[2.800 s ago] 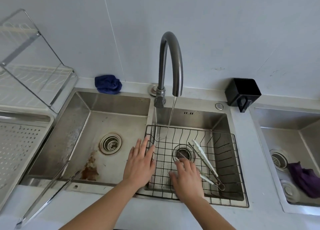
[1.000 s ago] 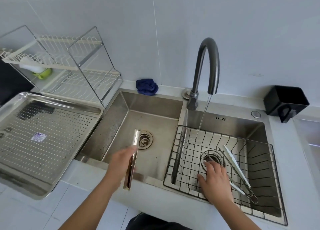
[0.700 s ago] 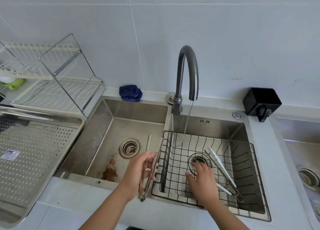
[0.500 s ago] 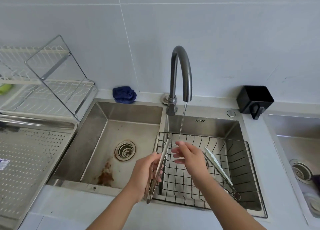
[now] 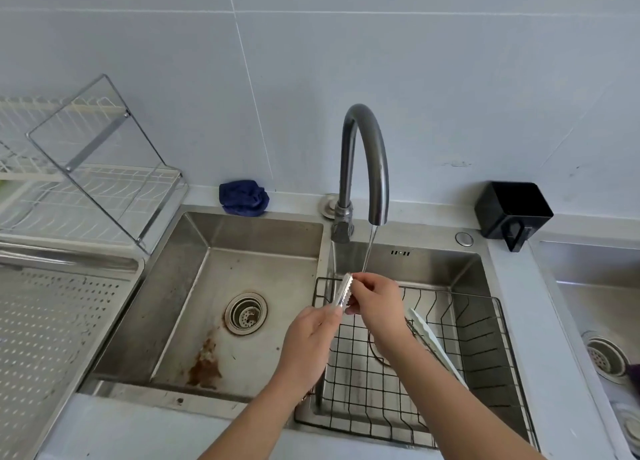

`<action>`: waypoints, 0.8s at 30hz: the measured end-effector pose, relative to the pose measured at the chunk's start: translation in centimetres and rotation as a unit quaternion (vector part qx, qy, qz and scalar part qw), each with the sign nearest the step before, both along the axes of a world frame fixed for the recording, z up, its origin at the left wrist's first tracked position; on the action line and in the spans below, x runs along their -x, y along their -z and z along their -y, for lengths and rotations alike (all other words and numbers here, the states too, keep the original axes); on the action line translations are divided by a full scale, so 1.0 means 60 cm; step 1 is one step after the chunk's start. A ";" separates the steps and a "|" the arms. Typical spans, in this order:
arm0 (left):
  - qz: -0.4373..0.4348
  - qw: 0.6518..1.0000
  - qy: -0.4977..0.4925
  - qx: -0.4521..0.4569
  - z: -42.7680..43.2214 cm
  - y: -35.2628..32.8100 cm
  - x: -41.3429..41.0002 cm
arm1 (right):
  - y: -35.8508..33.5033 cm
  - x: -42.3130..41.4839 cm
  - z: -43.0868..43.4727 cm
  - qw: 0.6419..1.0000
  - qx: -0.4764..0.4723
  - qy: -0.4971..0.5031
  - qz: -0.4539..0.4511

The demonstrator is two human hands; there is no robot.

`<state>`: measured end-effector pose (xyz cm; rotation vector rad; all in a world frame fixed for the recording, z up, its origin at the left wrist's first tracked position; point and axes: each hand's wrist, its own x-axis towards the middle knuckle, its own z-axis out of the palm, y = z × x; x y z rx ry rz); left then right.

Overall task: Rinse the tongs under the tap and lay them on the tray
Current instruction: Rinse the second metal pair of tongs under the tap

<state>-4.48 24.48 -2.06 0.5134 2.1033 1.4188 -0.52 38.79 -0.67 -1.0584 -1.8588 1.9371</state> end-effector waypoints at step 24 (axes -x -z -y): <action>0.115 0.993 -0.012 -0.034 -0.044 -0.010 0.015 | 0.020 0.013 -0.035 0.995 0.003 0.095 -0.023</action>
